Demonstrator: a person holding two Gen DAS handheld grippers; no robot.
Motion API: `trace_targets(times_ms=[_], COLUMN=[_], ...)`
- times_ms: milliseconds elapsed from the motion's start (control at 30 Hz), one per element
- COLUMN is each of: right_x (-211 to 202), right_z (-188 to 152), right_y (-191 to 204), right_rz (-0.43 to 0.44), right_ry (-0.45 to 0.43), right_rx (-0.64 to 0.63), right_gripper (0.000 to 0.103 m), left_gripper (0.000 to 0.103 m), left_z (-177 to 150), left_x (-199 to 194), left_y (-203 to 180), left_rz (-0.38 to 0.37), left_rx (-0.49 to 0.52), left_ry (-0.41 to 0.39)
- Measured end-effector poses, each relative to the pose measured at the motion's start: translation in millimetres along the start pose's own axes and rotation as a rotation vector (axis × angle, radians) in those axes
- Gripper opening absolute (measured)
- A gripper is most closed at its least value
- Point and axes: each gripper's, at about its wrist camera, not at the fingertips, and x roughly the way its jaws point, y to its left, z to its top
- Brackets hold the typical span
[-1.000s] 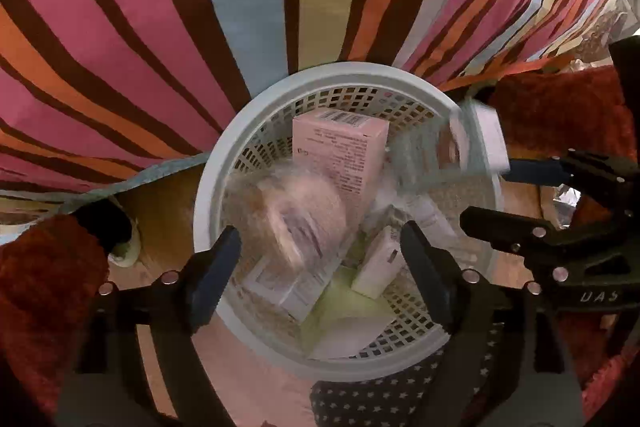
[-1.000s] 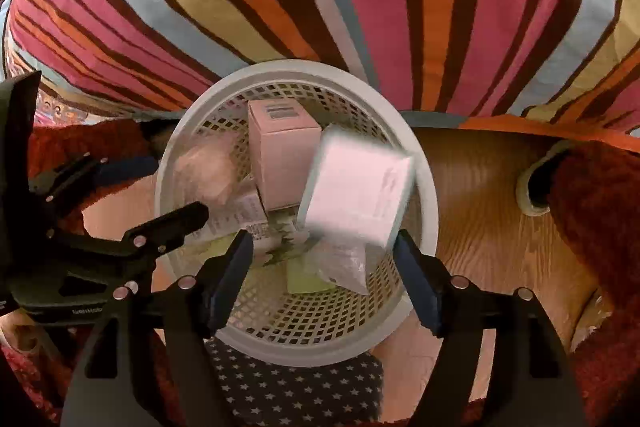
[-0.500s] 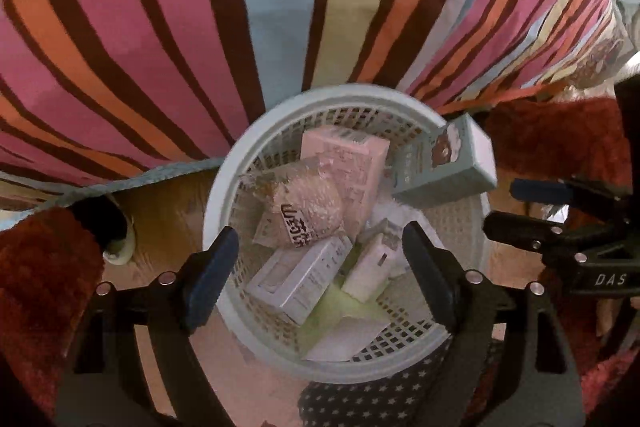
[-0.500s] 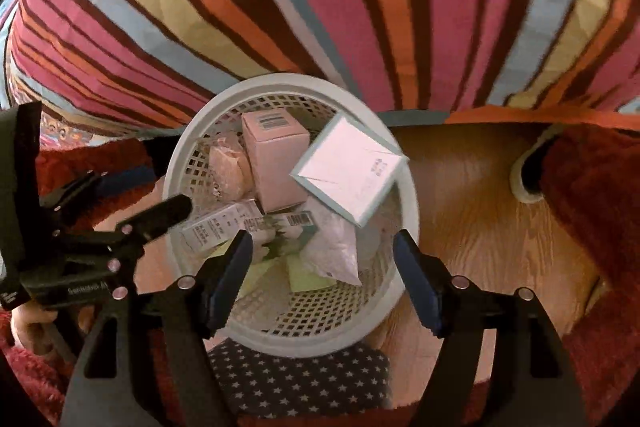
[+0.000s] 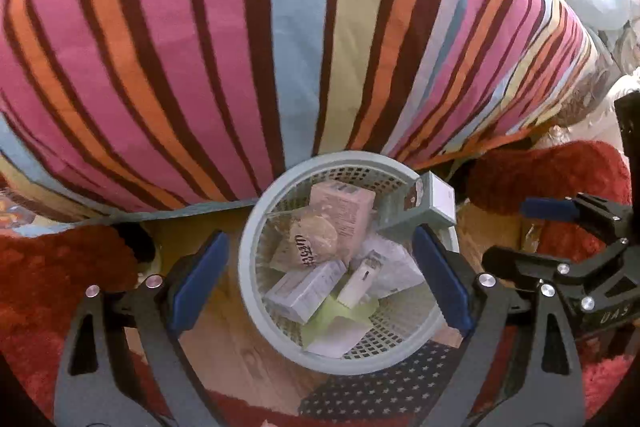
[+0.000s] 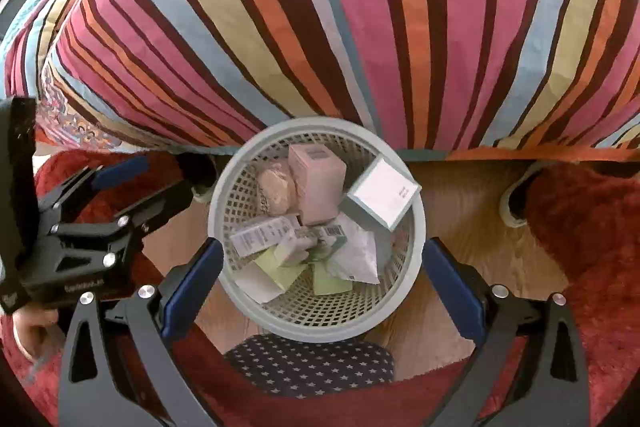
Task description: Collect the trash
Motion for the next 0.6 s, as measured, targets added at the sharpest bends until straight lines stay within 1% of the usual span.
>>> trace_targets(times_ms=[33,167,233,400,500,600], right_x=[-2.7,-7.6,-8.4,-22.0,-37.2,-51.1], right_z=[1.4,7.7,10.0,13.7,19.9,23.5], right_y=[-0.5,-0.2,-0.7,-0.2,-3.2,-1.0], right_rz=[-0.003,-0.033,-0.049,-0.088,-0.106,-0.109], right_ry=[-0.012,-0.051,-0.060,-0.097,-0.138,-0.168], right_rx=[0.007,0.038,0.049,0.052,0.063,0.064], right_gripper=[0.096,0.095,0.095,0.095,0.096,0.096], left_gripper=[0.090,0.090,0.090,0.090,0.090,0.090], left_z=[1.0,4.4,7.5,14.7,22.2,27.8], left_x=[-5.5,-19.0,-22.3,-32.5,-50.9,-72.7], left_y=[-1.2,-3.8,-4.3,-1.2,-4.8,-13.9], left_rz=[0.019,0.055,0.093,0.117,0.117,0.141], left_rx=[0.001,0.008,0.004,-0.030,-0.059,-0.065], left_ry=[-0.009,-0.031,-0.037,-0.041,-0.065,-0.110])
